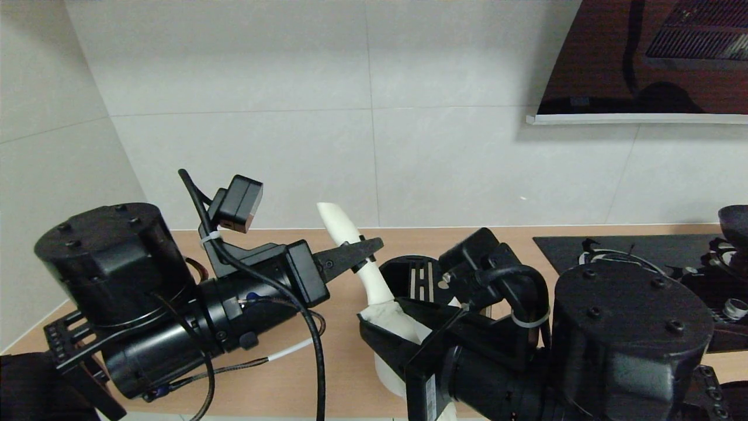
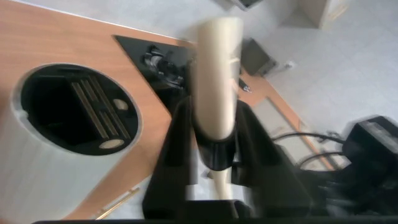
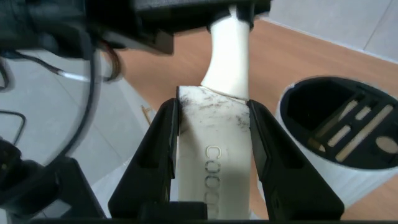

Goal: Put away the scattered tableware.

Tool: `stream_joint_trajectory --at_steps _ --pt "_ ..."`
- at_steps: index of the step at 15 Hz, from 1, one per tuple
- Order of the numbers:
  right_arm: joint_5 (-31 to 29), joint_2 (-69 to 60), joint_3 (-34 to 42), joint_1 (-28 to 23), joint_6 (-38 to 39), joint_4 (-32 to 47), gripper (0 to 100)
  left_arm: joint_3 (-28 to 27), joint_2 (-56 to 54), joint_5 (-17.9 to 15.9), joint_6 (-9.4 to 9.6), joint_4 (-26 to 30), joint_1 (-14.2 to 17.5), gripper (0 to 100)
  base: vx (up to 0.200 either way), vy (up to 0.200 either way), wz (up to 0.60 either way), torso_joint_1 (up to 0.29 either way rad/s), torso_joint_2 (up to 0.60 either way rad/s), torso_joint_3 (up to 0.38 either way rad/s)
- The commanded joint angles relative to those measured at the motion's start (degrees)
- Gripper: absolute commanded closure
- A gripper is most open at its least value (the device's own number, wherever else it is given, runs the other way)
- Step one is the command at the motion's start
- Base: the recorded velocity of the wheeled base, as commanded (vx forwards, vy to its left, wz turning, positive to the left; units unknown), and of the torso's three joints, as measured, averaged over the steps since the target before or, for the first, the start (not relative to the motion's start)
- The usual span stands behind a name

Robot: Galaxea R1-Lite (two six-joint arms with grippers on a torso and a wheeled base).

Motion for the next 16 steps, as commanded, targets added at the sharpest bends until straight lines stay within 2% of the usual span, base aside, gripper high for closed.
stream_joint_trajectory --at_steps 1,11,12,16 --pt "0.0 -0.3 0.1 0.2 0.0 -0.3 100 0.4 0.0 0.0 0.61 0.1 -0.1 100 0.000 0.000 0.00 0.000 0.00 0.000" --pt "-0.2 -0.7 0.1 -0.3 -0.1 -0.2 100 0.0 -0.3 0.2 0.17 0.0 -0.2 100 0.000 0.000 0.00 0.000 0.00 0.000" --pt "-0.2 -0.7 0.1 -0.2 -0.1 -0.2 0 -0.1 -0.4 0.3 0.17 0.0 -0.2 100 0.000 0.000 0.00 0.000 0.00 0.000" --pt "-0.2 -0.7 0.1 -0.3 0.0 -0.3 0 -0.7 -0.8 0.6 0.26 0.2 -0.2 100 0.000 0.000 0.00 0.000 0.00 0.000"
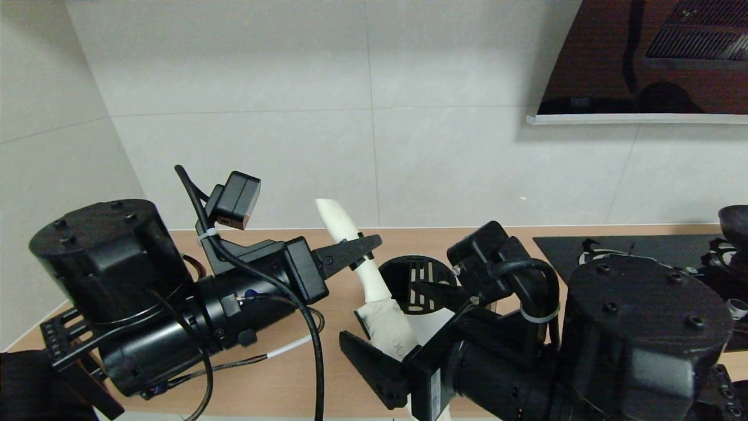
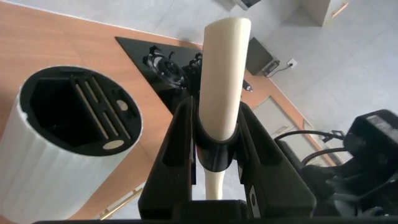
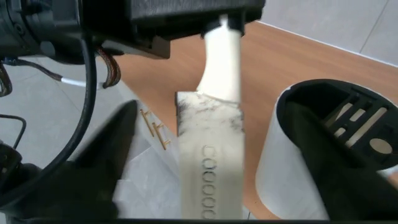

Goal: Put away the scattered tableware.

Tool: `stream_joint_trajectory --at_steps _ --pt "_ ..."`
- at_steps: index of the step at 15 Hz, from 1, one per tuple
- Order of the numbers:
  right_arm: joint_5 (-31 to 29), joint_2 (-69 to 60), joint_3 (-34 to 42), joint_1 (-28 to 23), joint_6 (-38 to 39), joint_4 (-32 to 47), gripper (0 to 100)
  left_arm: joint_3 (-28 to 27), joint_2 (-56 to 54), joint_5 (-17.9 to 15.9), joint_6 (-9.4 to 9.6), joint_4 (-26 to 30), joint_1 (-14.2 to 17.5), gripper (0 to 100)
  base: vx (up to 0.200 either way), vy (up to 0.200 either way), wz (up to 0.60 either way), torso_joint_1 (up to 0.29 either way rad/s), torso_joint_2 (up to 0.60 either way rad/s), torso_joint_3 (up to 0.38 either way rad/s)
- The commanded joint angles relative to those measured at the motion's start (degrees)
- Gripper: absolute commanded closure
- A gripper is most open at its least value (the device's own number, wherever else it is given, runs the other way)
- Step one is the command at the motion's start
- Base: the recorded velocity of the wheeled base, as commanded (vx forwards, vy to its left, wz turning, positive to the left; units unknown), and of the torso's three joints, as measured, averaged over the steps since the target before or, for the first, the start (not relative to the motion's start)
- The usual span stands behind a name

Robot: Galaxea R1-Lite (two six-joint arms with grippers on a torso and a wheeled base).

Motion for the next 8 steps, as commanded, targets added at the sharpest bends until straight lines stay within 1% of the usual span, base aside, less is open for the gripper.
stream_joint_trajectory --at_steps 1,3,4,5,6,7,8 --pt "-0.1 -0.2 0.0 -0.3 0.0 0.1 0 -0.3 -0.5 0.5 0.00 0.0 0.0 100 0.000 0.000 0.00 0.000 0.00 0.000" --pt "-0.1 -2.6 0.1 -2.7 -0.1 0.3 0 -2.3 -1.1 2.8 0.44 0.8 0.2 100 0.000 0.000 0.00 0.000 0.00 0.000" --pt "0.0 -3.9 0.0 -4.2 -0.2 0.7 0 -3.6 -2.1 3.0 0.88 2.2 0.5 100 0.000 0.000 0.00 0.000 0.00 0.000" --pt "0.3 -6.1 -0.2 -7.6 -0.2 1.4 0 -7.5 -4.5 3.7 1.94 8.0 1.6 100 0.000 0.000 0.00 0.000 0.00 0.000" --pt "0.4 -7.8 -0.4 -11.7 -0.2 3.2 0 -14.4 -6.0 6.1 3.52 16.2 1.7 100 0.000 0.000 0.00 0.000 0.00 0.000" --pt "0.4 -7.8 -0.4 -11.7 -0.2 3.2 0 -14.4 -6.0 6.1 3.52 16.2 1.7 100 0.000 0.000 0.00 0.000 0.00 0.000" --pt "2.4 -10.8 -1.4 -17.8 -0.2 6.5 0 -26.4 -4.3 14.9 10.46 29.4 1.7 100 0.000 0.000 0.00 0.000 0.00 0.000"
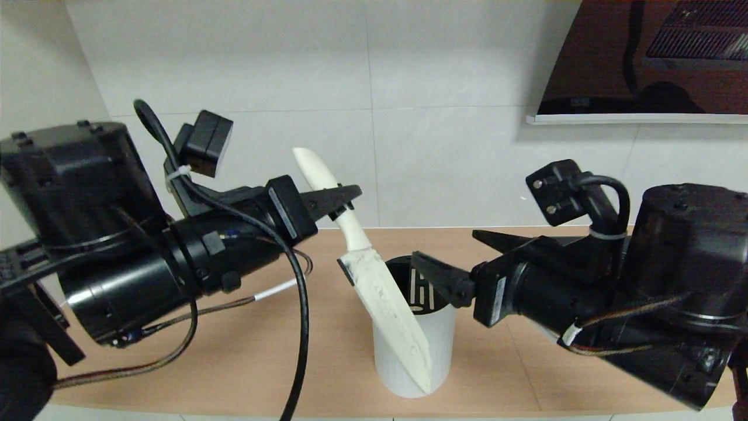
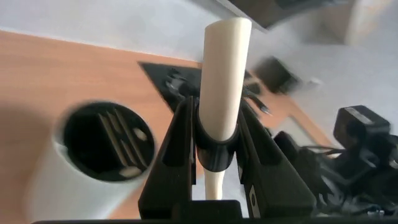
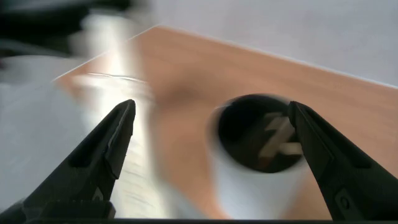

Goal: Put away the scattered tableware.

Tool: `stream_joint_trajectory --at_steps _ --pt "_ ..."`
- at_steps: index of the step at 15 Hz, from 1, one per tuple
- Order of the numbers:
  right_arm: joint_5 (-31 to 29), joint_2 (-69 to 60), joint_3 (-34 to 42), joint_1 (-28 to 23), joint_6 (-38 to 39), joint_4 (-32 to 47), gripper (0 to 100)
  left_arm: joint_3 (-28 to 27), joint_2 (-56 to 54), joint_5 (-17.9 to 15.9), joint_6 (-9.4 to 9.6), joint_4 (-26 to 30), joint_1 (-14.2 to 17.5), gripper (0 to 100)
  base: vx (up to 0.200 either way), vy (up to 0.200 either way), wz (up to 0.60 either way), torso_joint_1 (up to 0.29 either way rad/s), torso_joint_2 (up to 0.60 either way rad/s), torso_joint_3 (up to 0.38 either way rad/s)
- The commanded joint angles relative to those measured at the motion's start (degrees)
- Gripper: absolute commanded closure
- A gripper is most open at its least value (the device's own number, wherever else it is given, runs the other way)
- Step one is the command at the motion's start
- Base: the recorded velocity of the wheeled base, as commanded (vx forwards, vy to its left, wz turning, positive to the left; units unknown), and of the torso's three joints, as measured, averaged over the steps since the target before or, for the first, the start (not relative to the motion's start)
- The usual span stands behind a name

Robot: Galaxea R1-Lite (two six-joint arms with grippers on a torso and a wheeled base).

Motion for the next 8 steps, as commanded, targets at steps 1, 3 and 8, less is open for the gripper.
stream_joint_trajectory --at_steps 1,3,8 --pt "2.3 -5.3 -0.9 -8.2 0.0 3.6 0 -16.2 1.4 11.2 9.55 13.0 0.4 100 0.000 0.000 0.00 0.000 0.00 0.000" --pt "2.6 -5.4 -1.0 -10.9 0.0 4.2 0 -17.7 3.4 17.7 15.27 12.9 -1.1 100 0.000 0.000 0.00 0.000 0.00 0.000" --pt "2.6 -4.2 -0.6 -11.2 -0.1 4.3 0 -15.3 14.6 36.6 24.06 -4.3 -7.4 100 0.000 0.000 0.00 0.000 0.00 0.000"
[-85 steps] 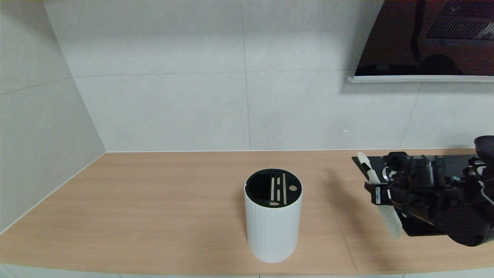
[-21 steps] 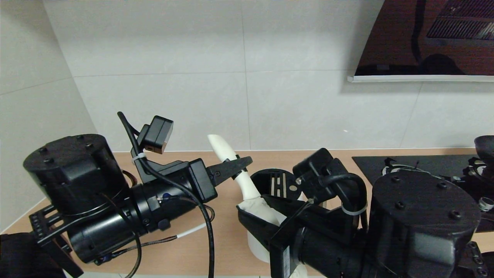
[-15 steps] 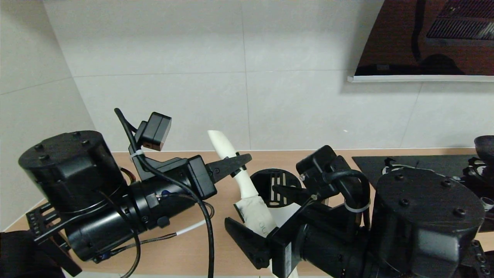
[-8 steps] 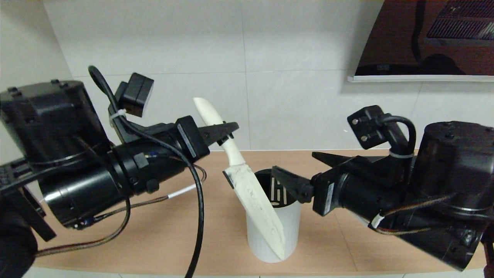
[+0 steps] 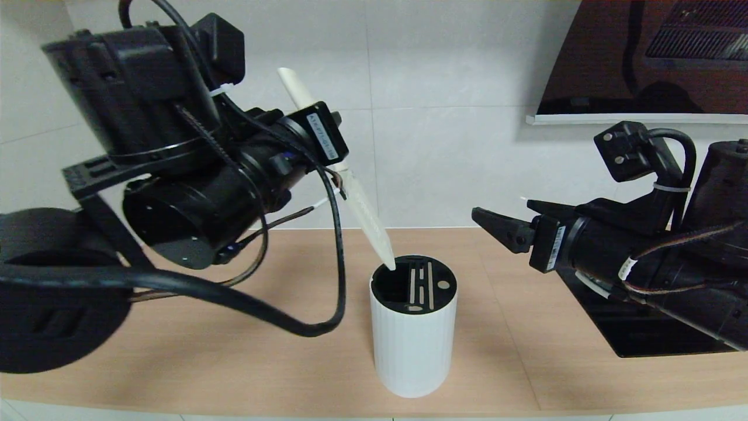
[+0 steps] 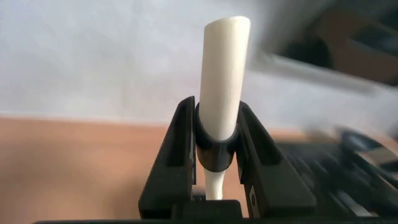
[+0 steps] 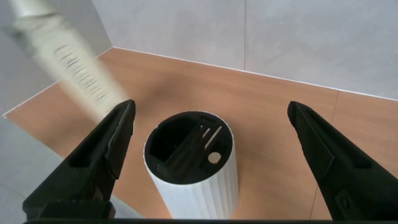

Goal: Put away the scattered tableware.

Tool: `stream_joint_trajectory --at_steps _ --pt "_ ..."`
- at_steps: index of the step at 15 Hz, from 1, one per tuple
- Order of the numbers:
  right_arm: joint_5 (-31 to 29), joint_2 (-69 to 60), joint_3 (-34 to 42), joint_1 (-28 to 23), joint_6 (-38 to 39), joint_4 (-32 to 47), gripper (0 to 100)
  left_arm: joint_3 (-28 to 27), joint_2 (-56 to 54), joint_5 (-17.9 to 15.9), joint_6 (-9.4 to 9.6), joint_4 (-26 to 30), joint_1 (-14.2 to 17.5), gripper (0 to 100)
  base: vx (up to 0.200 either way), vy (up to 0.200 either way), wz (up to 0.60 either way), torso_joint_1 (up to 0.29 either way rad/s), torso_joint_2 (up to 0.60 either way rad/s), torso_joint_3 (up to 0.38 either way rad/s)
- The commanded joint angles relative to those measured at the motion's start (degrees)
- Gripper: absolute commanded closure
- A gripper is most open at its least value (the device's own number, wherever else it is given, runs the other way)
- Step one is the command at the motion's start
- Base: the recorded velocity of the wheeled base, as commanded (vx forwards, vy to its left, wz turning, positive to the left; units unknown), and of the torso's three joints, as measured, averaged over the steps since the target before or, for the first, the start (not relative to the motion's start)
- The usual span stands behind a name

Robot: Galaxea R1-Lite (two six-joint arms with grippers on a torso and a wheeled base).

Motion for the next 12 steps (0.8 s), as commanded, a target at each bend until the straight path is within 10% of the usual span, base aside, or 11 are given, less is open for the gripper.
stream_joint_trajectory --at_steps 1,3,12 --pt "-0.1 0.4 0.0 -0.1 0.0 -0.1 0 1.6 7.9 4.0 4.80 -7.6 -2.4 100 0.000 0.000 0.00 0.000 0.00 0.000" --pt "-0.1 0.3 0.0 -0.1 0.0 -0.1 0 3.5 10.2 5.1 9.81 -14.8 -3.0 100 0.000 0.000 0.00 0.000 0.00 0.000" --pt "0.0 0.7 0.2 -0.1 0.0 -0.1 0 5.0 11.8 5.5 10.69 -16.2 -4.6 100 0.000 0.000 0.00 0.000 0.00 0.000"
